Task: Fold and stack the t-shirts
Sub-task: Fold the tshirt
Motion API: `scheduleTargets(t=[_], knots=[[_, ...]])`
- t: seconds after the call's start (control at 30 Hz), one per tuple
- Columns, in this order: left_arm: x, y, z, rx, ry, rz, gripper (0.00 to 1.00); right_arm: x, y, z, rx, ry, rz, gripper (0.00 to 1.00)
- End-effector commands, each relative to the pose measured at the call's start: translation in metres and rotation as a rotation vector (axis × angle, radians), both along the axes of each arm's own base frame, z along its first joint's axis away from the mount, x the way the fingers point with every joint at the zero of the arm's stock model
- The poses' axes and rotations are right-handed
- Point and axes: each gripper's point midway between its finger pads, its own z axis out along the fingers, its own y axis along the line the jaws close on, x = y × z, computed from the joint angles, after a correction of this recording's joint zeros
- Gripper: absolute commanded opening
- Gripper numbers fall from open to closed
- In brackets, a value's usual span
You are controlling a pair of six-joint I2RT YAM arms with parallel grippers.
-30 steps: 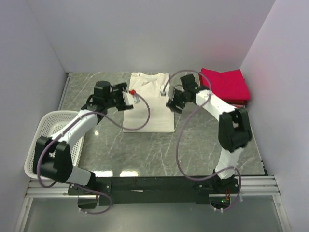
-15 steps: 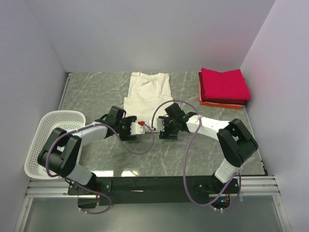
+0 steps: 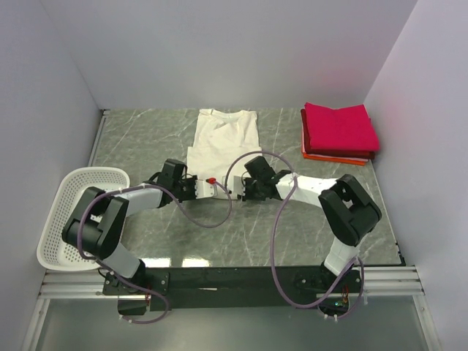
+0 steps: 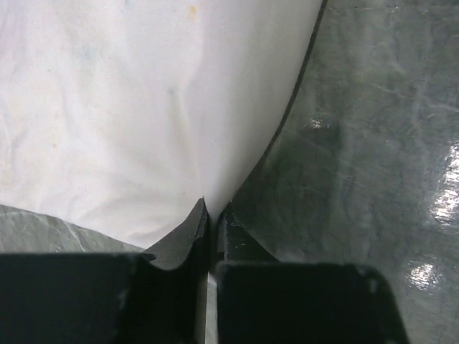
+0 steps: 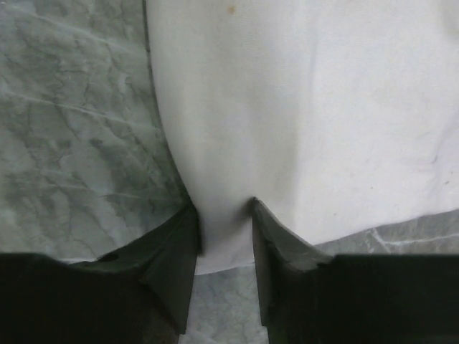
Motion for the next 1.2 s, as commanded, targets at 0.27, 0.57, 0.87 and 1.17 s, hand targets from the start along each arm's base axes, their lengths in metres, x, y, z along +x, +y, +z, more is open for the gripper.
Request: scheduleTargets(t=[0.27,0.57,0.87,1.17], knots=[[-0.024,-0.011,0.039,-0.092,0.053,-0.064,0.00,-0.043,-0.001,0.006,0.040,0.153,0.096,0.00],[-0.114,-0.035,0.045,-0.107,0.284,-0.162,0.00,-0.155,-0.027,0.030,0.080,0.361,0.284,0.00],[-0.082,-0.046,0.069,-0.067,0.161,-0.195,0.00,-0.089,-0.036,0.063,0.102,0.236,0.015,0.00],[0.060,-0.058,0.117,-0.102,0.016,-0.192,0.00,0.044,-0.058,0.124,0.210,0.067,-0.292,0.00]])
